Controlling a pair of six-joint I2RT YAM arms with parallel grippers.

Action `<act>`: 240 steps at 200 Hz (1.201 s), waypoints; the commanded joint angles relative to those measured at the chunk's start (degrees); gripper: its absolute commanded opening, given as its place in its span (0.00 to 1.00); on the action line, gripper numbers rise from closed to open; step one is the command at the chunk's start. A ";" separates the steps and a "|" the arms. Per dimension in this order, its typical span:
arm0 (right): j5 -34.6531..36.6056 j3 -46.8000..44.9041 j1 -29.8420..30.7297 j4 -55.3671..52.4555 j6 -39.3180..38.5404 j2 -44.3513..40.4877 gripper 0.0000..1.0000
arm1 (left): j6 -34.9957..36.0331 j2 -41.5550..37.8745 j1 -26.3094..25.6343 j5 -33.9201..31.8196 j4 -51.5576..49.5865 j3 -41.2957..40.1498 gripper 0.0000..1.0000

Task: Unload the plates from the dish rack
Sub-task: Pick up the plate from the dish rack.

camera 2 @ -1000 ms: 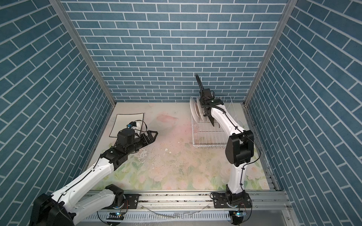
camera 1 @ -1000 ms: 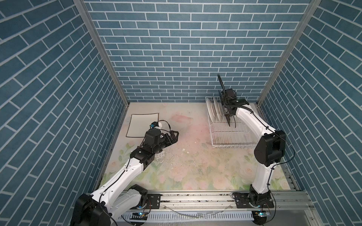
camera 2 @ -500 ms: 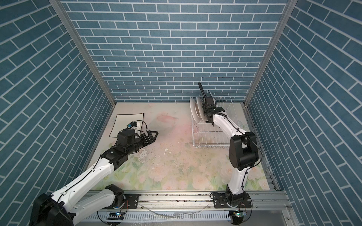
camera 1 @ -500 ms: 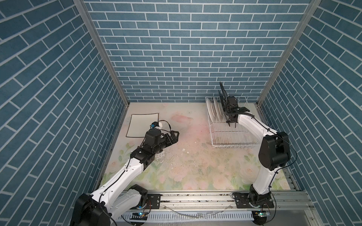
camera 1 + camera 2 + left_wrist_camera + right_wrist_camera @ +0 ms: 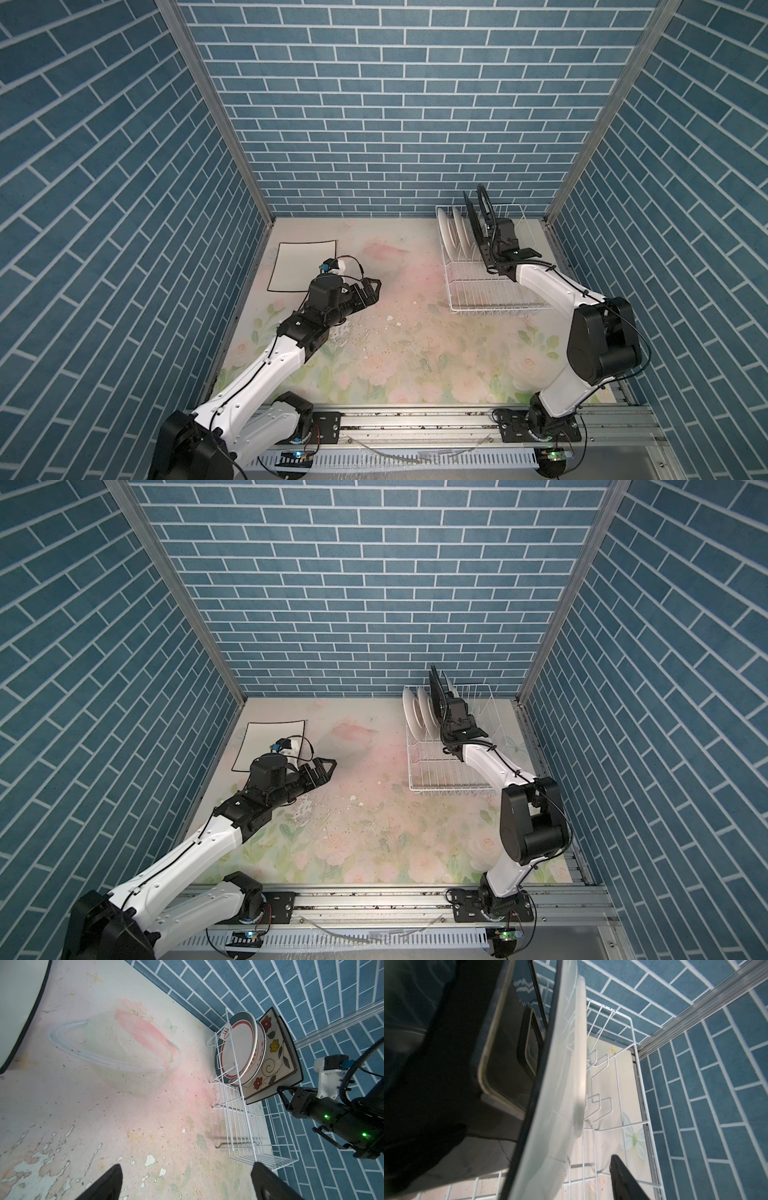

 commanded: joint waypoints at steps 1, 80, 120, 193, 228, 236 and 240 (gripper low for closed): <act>-3.01 -2.50 -0.87 5.19 -2.55 -0.96 0.48 | 0.05 0.03 -0.45 -0.13 0.65 1.35 0.98; -7.69 -9.18 -3.51 17.87 -6.03 -0.78 0.44 | 0.02 -0.30 -0.70 -0.32 0.48 1.20 0.98; -8.79 -11.44 -3.89 22.85 -7.16 0.07 0.40 | -0.06 -0.67 -0.75 -0.47 0.40 0.96 0.98; -9.05 -12.25 -3.89 26.83 -7.70 1.15 0.28 | -0.10 -0.85 -0.81 -0.65 0.21 0.98 0.98; -8.96 -13.05 -3.89 28.18 -7.79 1.24 0.20 | -0.10 -1.07 -0.74 -0.67 0.04 1.00 0.98; -8.97 -13.26 -3.89 28.53 -7.77 1.24 0.19 | -0.09 -1.20 -0.76 -0.67 -0.05 0.92 0.98; -8.96 -13.38 -3.89 28.73 -7.77 1.16 0.17 | -0.07 -1.24 -0.76 -0.73 -0.02 0.91 0.98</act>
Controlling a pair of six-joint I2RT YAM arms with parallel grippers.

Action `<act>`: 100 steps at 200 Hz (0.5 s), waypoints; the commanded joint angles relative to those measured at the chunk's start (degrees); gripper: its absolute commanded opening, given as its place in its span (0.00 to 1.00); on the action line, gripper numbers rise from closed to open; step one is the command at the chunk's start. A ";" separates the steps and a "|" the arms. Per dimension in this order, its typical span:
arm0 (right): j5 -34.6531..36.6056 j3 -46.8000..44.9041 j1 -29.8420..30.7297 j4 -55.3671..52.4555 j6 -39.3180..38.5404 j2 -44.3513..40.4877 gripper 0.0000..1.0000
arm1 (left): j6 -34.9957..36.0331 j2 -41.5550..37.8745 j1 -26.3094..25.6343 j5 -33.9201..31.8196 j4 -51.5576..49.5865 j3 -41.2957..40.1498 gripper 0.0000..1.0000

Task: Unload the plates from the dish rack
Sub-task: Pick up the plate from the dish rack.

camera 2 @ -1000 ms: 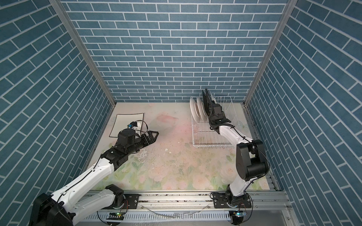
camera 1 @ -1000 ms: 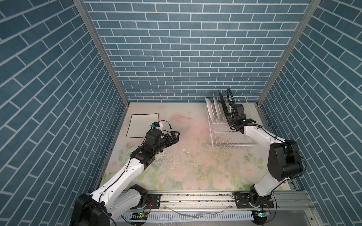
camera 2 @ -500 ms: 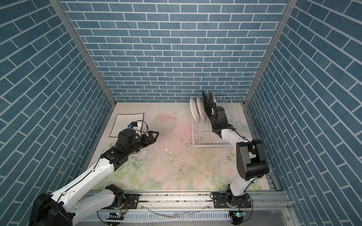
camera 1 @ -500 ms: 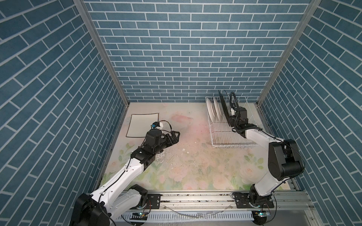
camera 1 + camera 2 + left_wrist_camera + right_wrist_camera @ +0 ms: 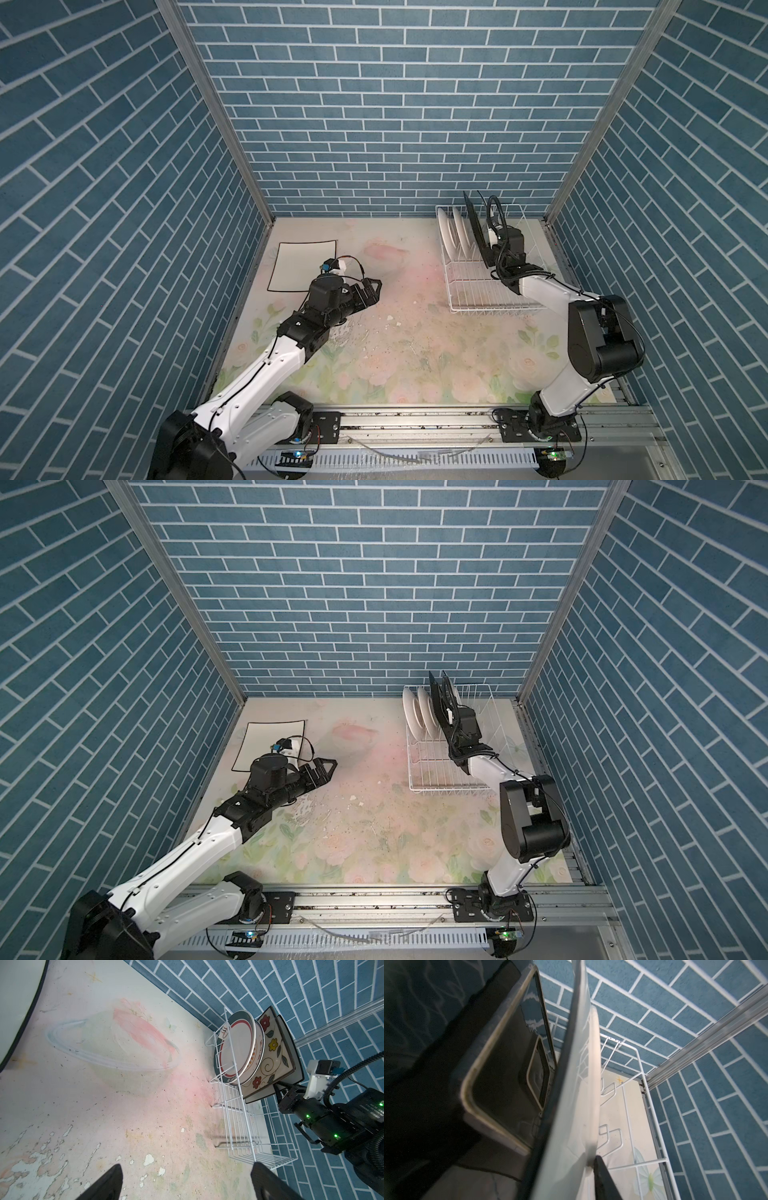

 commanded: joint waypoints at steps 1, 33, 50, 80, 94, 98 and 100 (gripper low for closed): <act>-0.68 -2.18 -0.06 3.29 -1.11 0.72 0.17 | -0.07 -1.04 -0.35 -0.53 -0.04 0.91 0.98; -0.02 -3.32 0.89 5.50 -1.52 0.02 0.09 | -0.25 -1.50 -0.39 -1.14 -0.23 0.73 0.98; 0.90 -3.40 1.59 6.50 -1.93 -0.01 0.05 | -0.30 -2.17 -0.42 -1.65 -0.29 0.40 0.98; 3.71 -4.05 2.60 10.09 -1.66 0.28 0.00 | -0.09 -2.77 -0.42 -1.86 -0.84 0.79 0.98; 4.58 -4.67 2.92 12.06 -0.78 0.19 0.00 | -0.10 -2.80 -0.44 -1.77 -0.97 0.69 0.98; 4.79 -4.79 3.04 12.53 -0.52 0.12 0.00 | -0.17 -2.85 -0.44 -1.79 -1.01 0.71 0.98; 4.88 -4.88 3.12 12.82 -0.43 0.11 0.00 | -0.19 -2.72 -0.42 -1.73 -1.02 0.69 0.98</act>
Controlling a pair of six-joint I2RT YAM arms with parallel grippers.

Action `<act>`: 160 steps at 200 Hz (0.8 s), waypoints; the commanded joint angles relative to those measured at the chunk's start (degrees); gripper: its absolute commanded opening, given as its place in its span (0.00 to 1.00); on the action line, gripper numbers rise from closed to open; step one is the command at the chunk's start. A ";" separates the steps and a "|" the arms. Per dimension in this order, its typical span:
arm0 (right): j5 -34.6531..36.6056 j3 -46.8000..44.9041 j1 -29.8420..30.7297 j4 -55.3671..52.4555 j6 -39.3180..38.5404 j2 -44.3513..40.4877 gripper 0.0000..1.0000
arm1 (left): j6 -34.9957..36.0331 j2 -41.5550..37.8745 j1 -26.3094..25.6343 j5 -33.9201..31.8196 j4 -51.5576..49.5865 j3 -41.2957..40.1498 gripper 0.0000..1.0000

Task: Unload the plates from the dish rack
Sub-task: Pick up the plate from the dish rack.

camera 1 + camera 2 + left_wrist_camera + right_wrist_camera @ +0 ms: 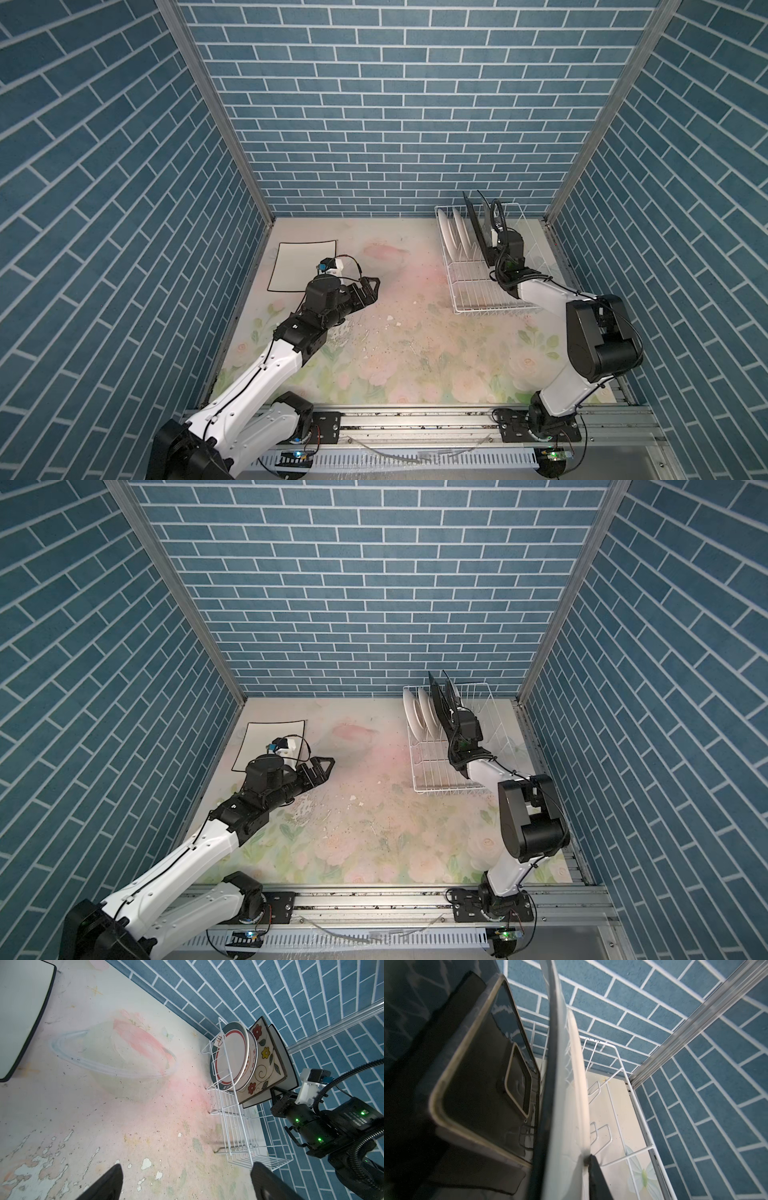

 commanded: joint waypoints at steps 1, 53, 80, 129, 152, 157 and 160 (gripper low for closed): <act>-0.40 -1.87 1.80 5.74 -2.50 -0.11 0.00 | 0.08 -0.50 -0.37 -0.46 -0.95 0.67 0.98; 2.62 -4.60 3.07 13.69 -2.56 -2.00 0.00 | 0.13 -0.92 -0.43 -0.61 -1.43 0.50 0.98; 2.64 -4.44 3.19 14.72 -2.65 -3.56 0.00 | 0.00 -0.51 -0.47 -0.39 -1.02 0.43 0.98; 1.86 -4.48 3.26 15.73 -2.73 -7.03 0.00 | 0.01 -0.36 -0.43 -0.23 -0.99 0.39 0.98; 1.57 -4.30 3.27 15.68 -2.64 -8.65 0.00 | 0.01 -0.31 -0.46 -0.17 -0.89 0.43 0.98; 1.49 -4.22 3.30 15.69 -2.64 -8.93 0.00 | -0.04 -0.31 -0.46 -0.17 -0.89 0.45 0.98; 1.40 -4.22 3.33 15.69 -2.53 -9.15 0.00 | -0.05 -0.37 -0.49 -0.17 -0.90 0.43 0.98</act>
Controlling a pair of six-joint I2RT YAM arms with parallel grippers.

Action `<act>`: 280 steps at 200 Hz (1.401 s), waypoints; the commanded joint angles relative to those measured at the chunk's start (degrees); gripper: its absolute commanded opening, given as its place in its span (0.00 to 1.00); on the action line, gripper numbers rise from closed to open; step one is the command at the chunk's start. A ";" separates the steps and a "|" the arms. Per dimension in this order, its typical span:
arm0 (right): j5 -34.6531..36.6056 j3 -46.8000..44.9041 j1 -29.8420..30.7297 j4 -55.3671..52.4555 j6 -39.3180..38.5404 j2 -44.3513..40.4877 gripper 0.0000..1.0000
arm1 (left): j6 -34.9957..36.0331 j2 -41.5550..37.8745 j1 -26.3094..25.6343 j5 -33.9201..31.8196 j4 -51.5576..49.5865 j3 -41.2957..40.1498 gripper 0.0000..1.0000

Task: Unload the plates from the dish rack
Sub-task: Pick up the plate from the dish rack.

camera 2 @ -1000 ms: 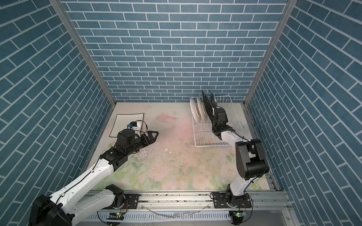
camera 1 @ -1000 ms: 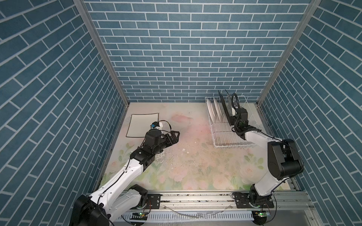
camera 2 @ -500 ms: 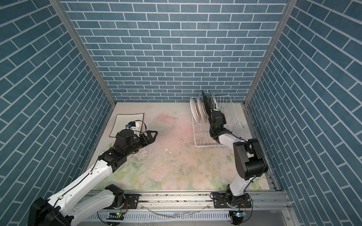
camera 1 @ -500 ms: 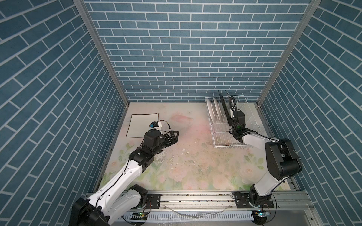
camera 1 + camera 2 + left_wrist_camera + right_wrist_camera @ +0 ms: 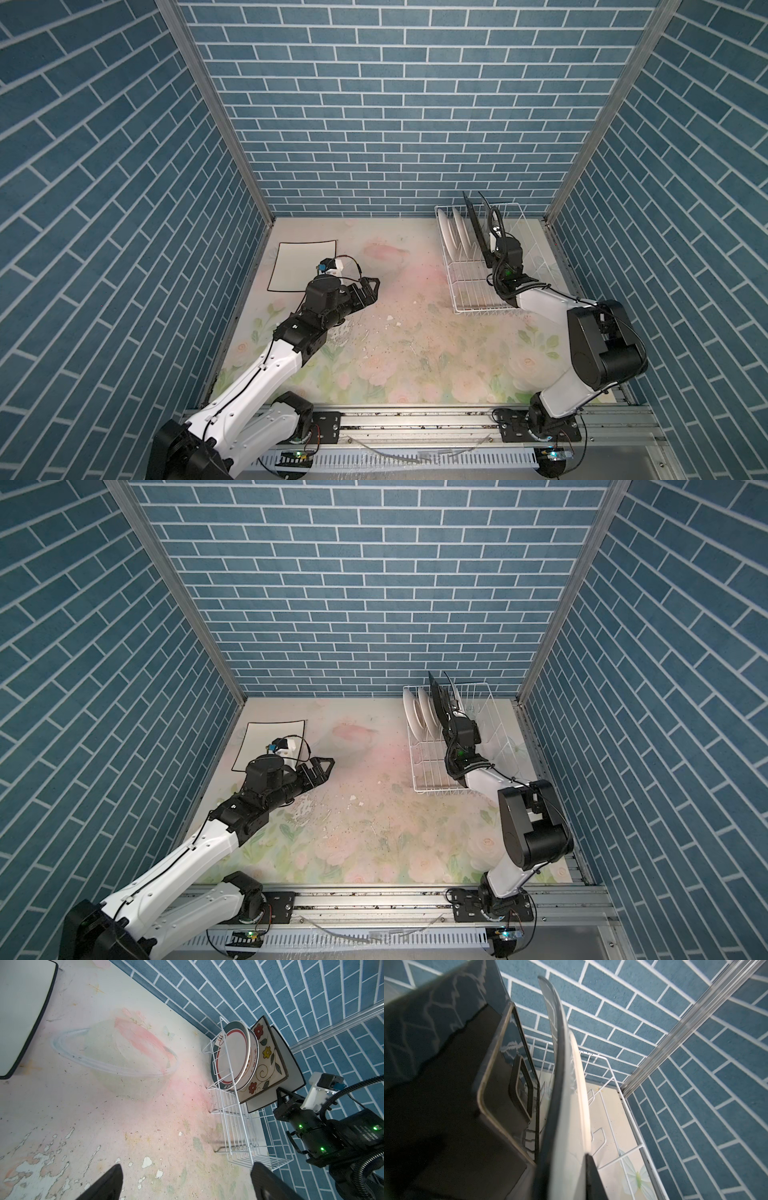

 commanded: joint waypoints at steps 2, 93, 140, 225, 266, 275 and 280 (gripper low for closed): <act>-1.84 0.35 1.06 8.78 -1.00 -5.45 0.00 | 0.30 -0.34 -0.37 -0.08 -0.40 0.40 0.98; -3.49 2.39 1.20 6.77 -2.68 -10.61 0.00 | 0.27 -0.35 -0.60 -0.26 -0.40 0.65 0.98; -4.36 4.06 1.51 3.43 -4.01 -13.37 0.00 | 0.31 0.21 -0.72 0.01 0.02 0.75 0.98; -4.59 5.39 2.03 0.00 -6.36 -18.69 0.00 | 0.21 0.69 -0.88 -0.02 0.81 0.45 0.98; -4.02 5.78 3.07 -1.30 -8.36 -21.19 0.00 | 0.20 0.95 -1.19 0.01 1.43 0.34 0.98; -3.80 5.72 3.23 -1.52 -8.57 -21.77 0.00 | 0.16 0.94 -1.22 -0.07 1.53 0.24 0.98; -3.71 5.71 3.35 -1.57 -8.65 -22.11 0.00 | 0.23 0.96 -1.30 -0.17 1.62 0.21 0.98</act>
